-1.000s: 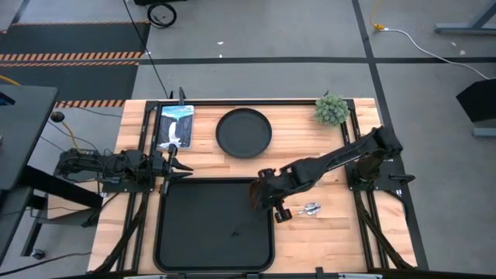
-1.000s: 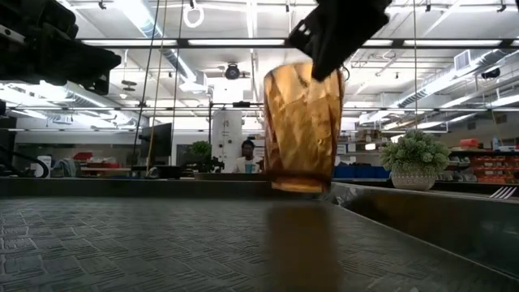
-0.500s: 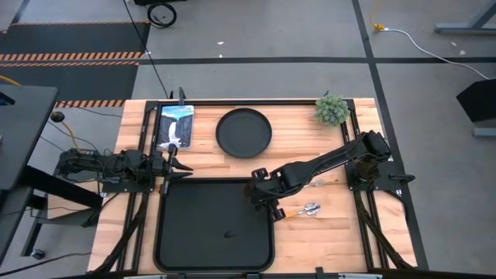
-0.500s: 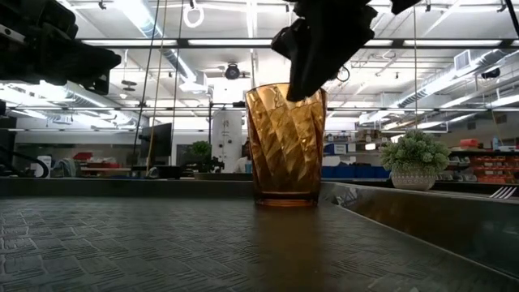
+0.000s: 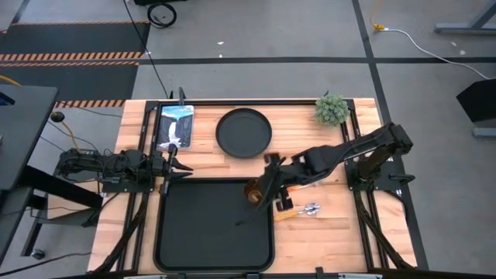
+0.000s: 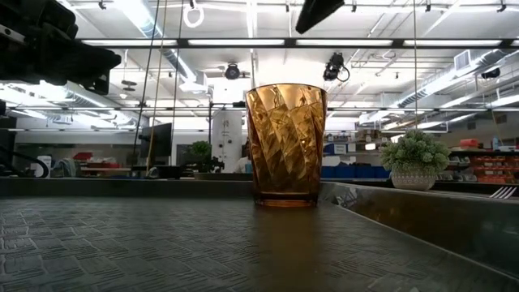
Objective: Pick and place plate/cup/fork/spoon on tray
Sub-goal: Put the black plate on the black serving tray
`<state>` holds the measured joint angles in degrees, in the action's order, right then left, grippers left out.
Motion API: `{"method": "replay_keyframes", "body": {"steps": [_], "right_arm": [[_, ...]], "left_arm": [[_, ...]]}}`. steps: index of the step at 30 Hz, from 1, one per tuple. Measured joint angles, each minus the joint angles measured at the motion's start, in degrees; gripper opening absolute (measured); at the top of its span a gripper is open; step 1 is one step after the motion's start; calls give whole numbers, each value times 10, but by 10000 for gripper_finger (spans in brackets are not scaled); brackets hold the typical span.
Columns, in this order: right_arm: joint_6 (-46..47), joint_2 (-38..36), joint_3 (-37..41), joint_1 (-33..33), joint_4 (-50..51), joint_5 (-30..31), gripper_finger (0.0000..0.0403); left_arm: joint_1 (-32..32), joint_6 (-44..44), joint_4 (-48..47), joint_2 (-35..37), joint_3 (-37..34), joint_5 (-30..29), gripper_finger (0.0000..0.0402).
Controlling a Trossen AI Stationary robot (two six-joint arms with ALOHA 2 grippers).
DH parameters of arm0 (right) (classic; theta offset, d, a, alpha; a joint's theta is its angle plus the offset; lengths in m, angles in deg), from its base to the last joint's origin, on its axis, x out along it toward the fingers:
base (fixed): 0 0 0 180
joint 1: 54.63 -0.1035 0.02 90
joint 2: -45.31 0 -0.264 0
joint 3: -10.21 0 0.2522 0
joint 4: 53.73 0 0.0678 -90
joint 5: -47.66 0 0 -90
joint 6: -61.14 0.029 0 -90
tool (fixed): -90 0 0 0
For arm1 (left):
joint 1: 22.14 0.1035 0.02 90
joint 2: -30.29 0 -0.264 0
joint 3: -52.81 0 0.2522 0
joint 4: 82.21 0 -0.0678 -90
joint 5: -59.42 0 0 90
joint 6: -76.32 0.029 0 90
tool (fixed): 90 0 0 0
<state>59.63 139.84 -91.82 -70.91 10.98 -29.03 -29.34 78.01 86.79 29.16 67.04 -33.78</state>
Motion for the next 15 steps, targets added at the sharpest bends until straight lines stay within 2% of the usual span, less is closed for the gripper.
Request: {"method": "replay_keyframes", "body": {"steps": [3,6,10,15], "right_arm": [[-6,-33,35,20,2,66,199],[-11,-68,101,53,-37,79,199],[-17,-113,221,104,-132,59,199],[-64,-123,333,172,-236,-21,197]], "left_arm": [[0,0,0,0,0,0,64],[0,0,0,0,0,0,64],[0,0,0,0,0,0,64],[0,0,0,0,0,0,64]]}}
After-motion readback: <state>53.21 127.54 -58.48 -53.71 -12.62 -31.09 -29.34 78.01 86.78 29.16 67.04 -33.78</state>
